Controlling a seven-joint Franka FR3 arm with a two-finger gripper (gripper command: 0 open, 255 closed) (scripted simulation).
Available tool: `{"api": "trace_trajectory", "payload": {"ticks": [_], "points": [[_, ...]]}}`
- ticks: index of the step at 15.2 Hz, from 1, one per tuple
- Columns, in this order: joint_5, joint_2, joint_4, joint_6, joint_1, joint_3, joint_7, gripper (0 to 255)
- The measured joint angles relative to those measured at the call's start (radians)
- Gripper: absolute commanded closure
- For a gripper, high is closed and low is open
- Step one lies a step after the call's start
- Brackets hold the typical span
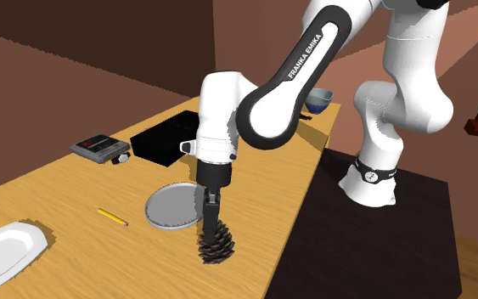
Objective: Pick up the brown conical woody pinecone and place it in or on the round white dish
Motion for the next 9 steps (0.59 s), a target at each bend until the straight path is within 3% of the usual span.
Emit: {"api": "trace_trajectory", "payload": {"ticks": [9], "points": [[-0.083,-0.082,0.016,-0.088,0.011,-0.023,0.085,255]]}}
